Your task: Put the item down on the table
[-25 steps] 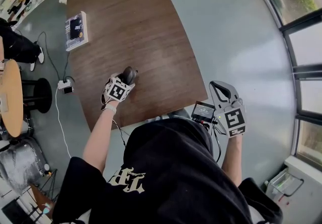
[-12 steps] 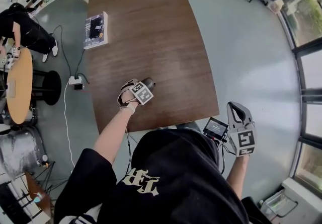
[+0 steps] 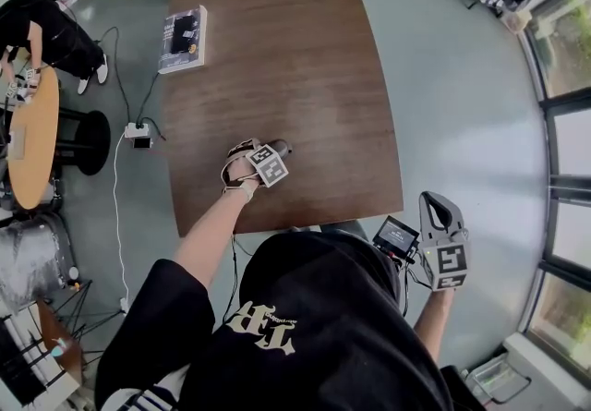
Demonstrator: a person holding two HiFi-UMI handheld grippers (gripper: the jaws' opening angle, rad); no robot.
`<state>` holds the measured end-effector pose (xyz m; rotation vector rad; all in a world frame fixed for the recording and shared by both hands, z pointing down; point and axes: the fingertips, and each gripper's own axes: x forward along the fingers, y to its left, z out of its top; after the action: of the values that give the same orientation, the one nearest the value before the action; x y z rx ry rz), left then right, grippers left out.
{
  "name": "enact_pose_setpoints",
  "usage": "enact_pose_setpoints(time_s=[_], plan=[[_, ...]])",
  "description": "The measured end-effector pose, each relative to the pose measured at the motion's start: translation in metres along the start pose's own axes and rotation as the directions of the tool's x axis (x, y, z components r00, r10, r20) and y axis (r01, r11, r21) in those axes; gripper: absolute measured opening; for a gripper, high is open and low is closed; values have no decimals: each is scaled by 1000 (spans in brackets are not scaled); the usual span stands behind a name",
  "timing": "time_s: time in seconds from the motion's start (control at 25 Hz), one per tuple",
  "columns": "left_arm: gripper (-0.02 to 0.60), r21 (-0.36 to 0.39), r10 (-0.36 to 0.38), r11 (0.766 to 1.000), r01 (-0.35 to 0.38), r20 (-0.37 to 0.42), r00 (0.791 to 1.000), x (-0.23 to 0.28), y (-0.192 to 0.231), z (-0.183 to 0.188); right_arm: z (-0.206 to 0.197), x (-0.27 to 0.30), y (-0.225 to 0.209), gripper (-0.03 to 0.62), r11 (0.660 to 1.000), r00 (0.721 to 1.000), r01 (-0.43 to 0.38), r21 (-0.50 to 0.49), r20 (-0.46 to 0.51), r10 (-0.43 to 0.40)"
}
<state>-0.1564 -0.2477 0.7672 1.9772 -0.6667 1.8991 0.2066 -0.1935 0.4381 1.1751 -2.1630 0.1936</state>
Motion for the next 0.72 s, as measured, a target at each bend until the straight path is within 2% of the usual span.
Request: enact_pose_setpoints(time_s=[0.36,0.48,0.64,0.72], plan=[[351,-36,23,999,-20,88,996,4,8,3,2,11,15,-12,999,999,-31,-29,-39,30],[351,-15,33,999,-32,117,993,4,9,4,3,14,17,-12,999,999,-35,-38,-34,33],[353,52,74,995,-81,134,988,1,8,7,7,15,17,-12,999,999,-27,-36,-38,26],[353,53,81,995,-88,138,987,-1,8,9,8,15,17,-12,999,999,-27,-35,-39,25]])
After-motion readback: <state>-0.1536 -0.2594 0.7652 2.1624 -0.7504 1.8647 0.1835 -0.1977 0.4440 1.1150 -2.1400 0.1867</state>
